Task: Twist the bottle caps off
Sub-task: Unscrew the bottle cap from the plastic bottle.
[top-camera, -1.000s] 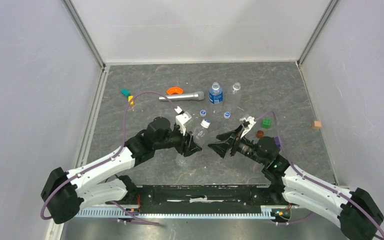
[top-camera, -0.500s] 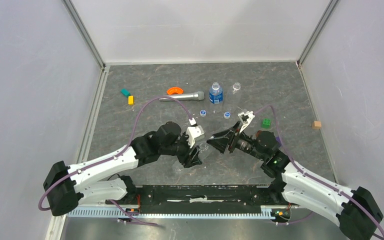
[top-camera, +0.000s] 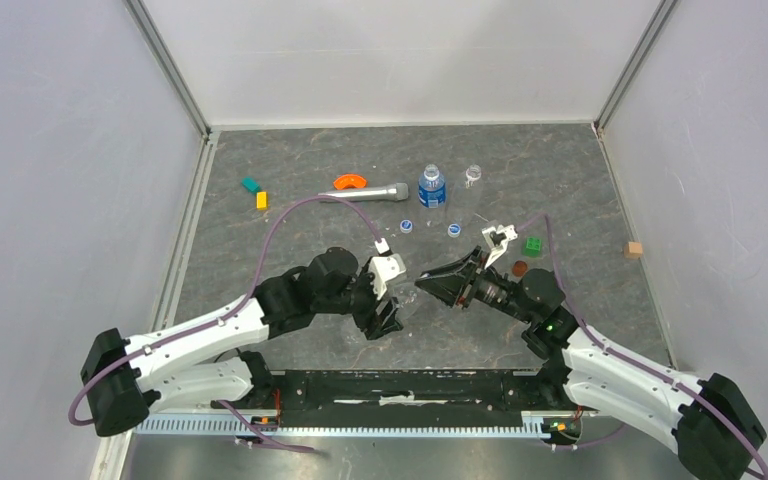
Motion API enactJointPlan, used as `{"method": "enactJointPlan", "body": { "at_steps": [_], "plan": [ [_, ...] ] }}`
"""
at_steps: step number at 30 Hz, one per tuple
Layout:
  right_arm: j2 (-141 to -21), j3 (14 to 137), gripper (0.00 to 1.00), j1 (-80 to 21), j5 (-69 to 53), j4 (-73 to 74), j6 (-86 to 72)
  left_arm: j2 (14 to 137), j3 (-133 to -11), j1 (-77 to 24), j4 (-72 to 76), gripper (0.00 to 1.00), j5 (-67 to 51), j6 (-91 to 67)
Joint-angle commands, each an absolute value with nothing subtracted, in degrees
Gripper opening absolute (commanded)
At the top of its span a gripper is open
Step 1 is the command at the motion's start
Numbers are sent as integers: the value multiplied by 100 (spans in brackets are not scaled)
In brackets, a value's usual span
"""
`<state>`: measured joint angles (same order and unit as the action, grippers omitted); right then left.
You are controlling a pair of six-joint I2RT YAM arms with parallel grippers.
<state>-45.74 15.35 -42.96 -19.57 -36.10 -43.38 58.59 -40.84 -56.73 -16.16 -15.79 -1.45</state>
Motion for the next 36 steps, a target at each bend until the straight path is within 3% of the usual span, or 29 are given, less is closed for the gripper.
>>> {"method": "enactJointPlan", "body": {
  "at_steps": [1, 7, 14, 18, 25, 28, 36],
  "plan": [
    [-4482, 1385, 22, -4289, -1825, -3523, -4140, 5742, -4155, -5660, -1465, 76, -1353, -76],
    [-4567, 1388, 21, -4284, -1908, -3734, -4223, 6094, -4284, -5660, -1526, 77, -1440, -100],
    [-4587, 1318, 21, -4289, -1862, -3842, -4271, 6380, -4412, -5660, -1648, 64, -1456, -114],
    [-4639, 1307, 21, -4285, -1862, -3926, -4326, 6379, -4297, -5660, -1386, 76, -1576, -187],
    [-4684, 1247, 21, -4285, -1843, -4171, -4473, 6465, -4170, -5660, -1127, 76, -1522, -332],
    [-4691, 1228, 21, -4287, -1819, -4168, -4487, 6545, -4167, -5660, -1137, 69, -1496, -325],
    [-4735, 1239, 22, -4289, -1843, -4091, -4404, 6549, -4186, -5660, -1186, 32, -1409, -299]
  ]
}}
